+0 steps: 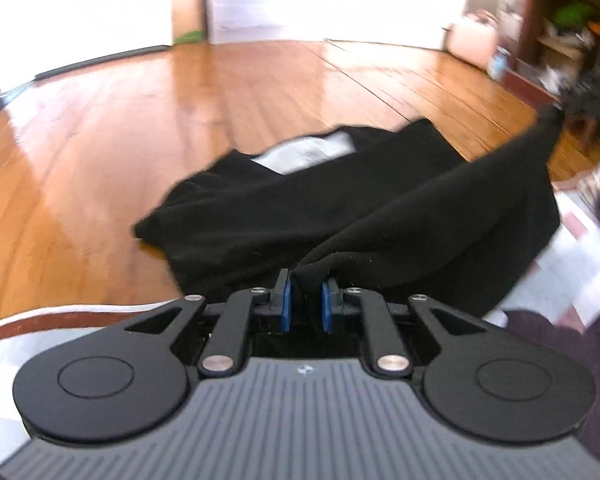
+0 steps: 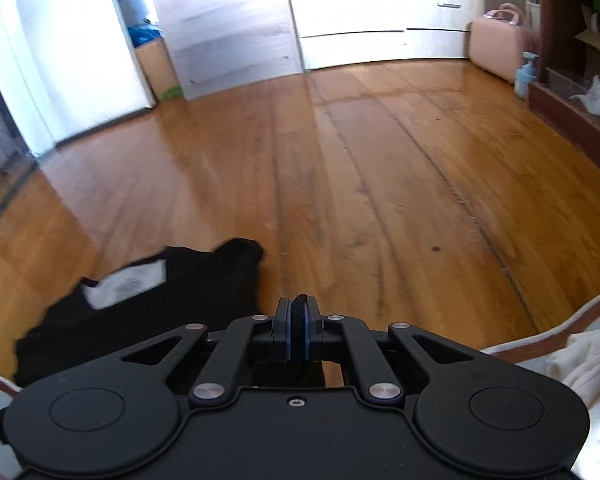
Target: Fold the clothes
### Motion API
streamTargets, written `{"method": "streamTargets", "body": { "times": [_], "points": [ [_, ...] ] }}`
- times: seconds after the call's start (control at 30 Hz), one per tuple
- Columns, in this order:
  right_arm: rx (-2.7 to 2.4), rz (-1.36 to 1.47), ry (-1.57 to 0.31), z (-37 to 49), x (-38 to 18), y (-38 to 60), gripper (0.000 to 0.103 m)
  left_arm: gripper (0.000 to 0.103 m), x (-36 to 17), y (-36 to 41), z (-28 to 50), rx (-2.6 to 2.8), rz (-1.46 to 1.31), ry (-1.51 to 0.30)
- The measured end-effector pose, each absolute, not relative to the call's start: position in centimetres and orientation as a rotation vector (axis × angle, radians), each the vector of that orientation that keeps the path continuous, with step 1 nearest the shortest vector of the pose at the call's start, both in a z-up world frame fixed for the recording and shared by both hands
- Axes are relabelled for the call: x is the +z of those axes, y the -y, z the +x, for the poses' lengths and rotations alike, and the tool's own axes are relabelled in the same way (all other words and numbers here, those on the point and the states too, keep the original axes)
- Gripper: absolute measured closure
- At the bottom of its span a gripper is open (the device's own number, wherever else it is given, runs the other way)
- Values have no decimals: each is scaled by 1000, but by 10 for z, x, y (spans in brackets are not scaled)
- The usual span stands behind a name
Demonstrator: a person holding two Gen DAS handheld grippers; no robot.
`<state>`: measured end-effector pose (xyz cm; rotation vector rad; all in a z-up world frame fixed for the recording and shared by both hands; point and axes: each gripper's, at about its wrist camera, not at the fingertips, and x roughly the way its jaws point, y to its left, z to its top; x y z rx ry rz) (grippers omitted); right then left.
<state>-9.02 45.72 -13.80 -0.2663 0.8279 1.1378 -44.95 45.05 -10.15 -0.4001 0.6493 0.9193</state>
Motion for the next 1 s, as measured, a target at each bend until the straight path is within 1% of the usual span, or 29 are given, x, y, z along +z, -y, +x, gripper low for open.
{"method": "streamTargets", "body": {
  "times": [0.1, 0.2, 0.27, 0.3, 0.33, 0.37, 0.4, 0.43, 0.53, 0.6, 0.7, 0.8, 0.87, 0.9, 0.97, 1.0],
  "points": [
    [1204, -259, -842, -96, -132, -463, 96, 90, -83, -466, -455, 1012, -340, -612],
    [1248, -223, -817, -97, -114, -485, 96, 92, -61, -499, -460, 1069, -333, -572],
    [1260, -206, -789, -97, -102, -513, 96, 92, -49, -523, -466, 1111, -368, -486],
    [1257, -208, -783, -96, -100, -530, 95, 87, -47, -535, -466, 1135, -380, -450],
    [1255, -210, -777, -95, -99, -547, 94, 76, -51, -549, -463, 1163, -386, -453],
    [1250, -215, -784, -95, -101, -564, 91, 62, -61, -564, -458, 1209, -396, -478],
    [1228, -238, -796, -95, -107, -582, 90, 36, -74, -578, -457, 1275, -411, -498],
    [1181, -278, -788, -96, -114, -598, 86, 30, -88, -588, -458, 1326, -433, -505],
    [1081, -349, -755, -98, -137, -622, 78, 30, -130, -603, -480, 1308, -639, -510],
    [1099, -342, -808, -95, -153, -617, 74, 30, -145, -602, -493, 1227, -746, -506],
    [1144, -386, -883, -92, -178, -597, 74, 30, -148, -595, -491, 1141, -782, -566],
    [1219, -412, -959, -89, -198, -567, 74, 30, -145, -583, -479, 991, -853, -585],
    [1251, -403, -1008, -86, -207, -550, 74, 29, -146, -575, -469, 923, -880, -617],
    [1259, -394, -1029, -84, -209, -544, 73, 27, -148, -571, -464, 895, -890, -637],
    [1266, -383, -1066, -81, -214, -534, 65, 26, -149, -561, -453, 871, -855, -714],
    [1260, -384, -1078, -80, -216, -532, 60, 26, -148, -555, -448, 866, -814, -756]
  ]
}}
